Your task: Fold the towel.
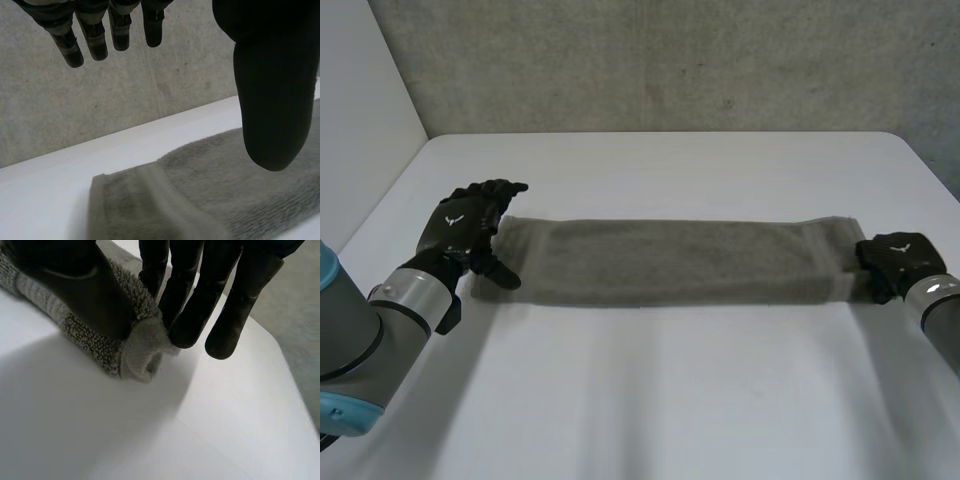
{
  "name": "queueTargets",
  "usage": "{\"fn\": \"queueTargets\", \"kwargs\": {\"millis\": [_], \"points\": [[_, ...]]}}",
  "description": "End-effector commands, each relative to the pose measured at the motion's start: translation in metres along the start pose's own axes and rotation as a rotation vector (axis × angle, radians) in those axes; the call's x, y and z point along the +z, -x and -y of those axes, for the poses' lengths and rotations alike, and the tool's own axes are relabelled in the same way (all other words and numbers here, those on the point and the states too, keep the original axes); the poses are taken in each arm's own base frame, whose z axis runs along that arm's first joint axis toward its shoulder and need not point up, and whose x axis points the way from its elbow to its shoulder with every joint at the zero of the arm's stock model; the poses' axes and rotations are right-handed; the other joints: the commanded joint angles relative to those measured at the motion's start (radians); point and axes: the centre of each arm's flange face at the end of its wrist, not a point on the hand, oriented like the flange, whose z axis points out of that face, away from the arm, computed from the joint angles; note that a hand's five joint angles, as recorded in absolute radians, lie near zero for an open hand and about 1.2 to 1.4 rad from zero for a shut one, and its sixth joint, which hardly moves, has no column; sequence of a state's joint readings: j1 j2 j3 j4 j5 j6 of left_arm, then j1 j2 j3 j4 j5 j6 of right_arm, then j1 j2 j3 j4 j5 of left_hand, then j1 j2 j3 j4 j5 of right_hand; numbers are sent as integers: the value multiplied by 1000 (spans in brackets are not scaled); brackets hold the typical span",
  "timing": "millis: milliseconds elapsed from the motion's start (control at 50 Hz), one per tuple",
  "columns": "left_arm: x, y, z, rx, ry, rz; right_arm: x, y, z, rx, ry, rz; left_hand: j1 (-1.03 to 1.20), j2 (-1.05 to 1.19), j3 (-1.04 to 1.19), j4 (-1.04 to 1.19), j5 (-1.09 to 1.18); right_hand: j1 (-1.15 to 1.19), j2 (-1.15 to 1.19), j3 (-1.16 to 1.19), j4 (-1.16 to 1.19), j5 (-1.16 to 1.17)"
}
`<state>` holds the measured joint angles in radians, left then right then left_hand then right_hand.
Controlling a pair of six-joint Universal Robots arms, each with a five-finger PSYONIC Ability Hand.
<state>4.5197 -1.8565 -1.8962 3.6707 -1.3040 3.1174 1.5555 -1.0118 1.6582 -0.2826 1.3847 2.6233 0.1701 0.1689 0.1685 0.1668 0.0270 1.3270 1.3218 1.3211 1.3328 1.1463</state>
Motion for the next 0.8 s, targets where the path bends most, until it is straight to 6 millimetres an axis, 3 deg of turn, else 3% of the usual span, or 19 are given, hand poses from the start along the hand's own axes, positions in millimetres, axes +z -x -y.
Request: {"fn": "queueTargets", "kwargs": {"millis": [20, 100, 220, 260, 280, 320, 340, 380, 400, 420, 440, 480, 500, 540, 560, 640, 700, 780, 800], "points": [[-1, 0, 0, -1, 1, -1, -1, -55, 0, -134, 95, -281, 14, 15, 16, 17, -17, 69, 74, 75, 63, 75], [-1, 0, 0, -2, -1, 1, -2, -80, 12, -346, 68, -373, 14, 15, 16, 17, -17, 69, 74, 75, 63, 75], [-1, -1, 0, -2, 1, -2, -1, -81, 43, -465, -13, -422, 14, 15, 16, 17, -17, 69, 74, 75, 63, 75], [-2, -1, 0, -2, 2, -2, -8, -45, 94, -496, -180, -386, 14, 15, 16, 17, -17, 69, 74, 75, 63, 75], [-2, -2, 0, -2, 3, -4, -8, -44, 94, -496, -181, -386, 14, 15, 16, 17, -17, 69, 74, 75, 63, 75], [-2, -2, -1, -2, 3, -4, -19, 2, 135, -519, -334, -317, 14, 15, 16, 17, -17, 69, 74, 75, 63, 75], [-2, -2, -1, -2, 5, -4, -19, 2, 136, -519, -335, -317, 14, 15, 16, 17, -17, 69, 74, 75, 63, 75], [-3, -2, -1, -1, 6, -5, -34, 51, 162, -550, -458, -233, 14, 15, 16, 17, -17, 69, 74, 75, 63, 75], [-3, -2, -1, -1, 6, -5, -34, 51, 162, -550, -458, -233, 14, 15, 16, 17, -17, 69, 74, 75, 63, 75], [-3, -3, -1, -1, 6, -7, -42, 83, 170, -569, -512, -166, 14, 15, 16, 17, -17, 69, 74, 75, 63, 75], [-3, -4, -2, 0, 7, -8, -42, 83, 170, -569, -512, -165, 14, 15, 16, 17, -17, 69, 74, 75, 63, 75], [-3, -4, -2, 0, 7, -10, -60, 149, 171, -631, -598, -21, 14, 15, 16, 17, -17, 69, 74, 75, 63, 75], [-3, -5, -2, 2, 7, -11, -60, 150, 171, -632, -599, -20, 14, 15, 16, 17, -17, 69, 74, 75, 63, 75], [-3, -5, -2, 2, 7, -11, -74, 206, 155, -711, -655, 120, 14, 15, 16, 17, -17, 69, 74, 75, 63, 75], [-3, -5, -2, 2, 9, -13, -74, 207, 155, -712, -655, 121, 14, 15, 16, 17, -17, 69, 74, 75, 63, 75], [-3, -5, -4, 2, 13, -13, -90, 259, 128, -784, -716, 278, 14, 15, 16, 17, -17, 69, 74, 75, 63, 75], [-3, -5, -7, 0, 21, -12, -93, 280, 110, -802, -719, 354, 14, 15, 16, 17, -17, 69, 74, 75, 63, 75], [-1, -5, -7, 6, 9, -13, -89, 288, 96, -812, -693, 387, 14, 15, 16, 17, -17, 35, 40, 41, 29, 41], [-1, -5, -7, 6, 9, -13, -88, 290, 90, -815, -676, 399, 14, 15, 16, 17, -17, -462, -457, -456, -468, -456]]}}
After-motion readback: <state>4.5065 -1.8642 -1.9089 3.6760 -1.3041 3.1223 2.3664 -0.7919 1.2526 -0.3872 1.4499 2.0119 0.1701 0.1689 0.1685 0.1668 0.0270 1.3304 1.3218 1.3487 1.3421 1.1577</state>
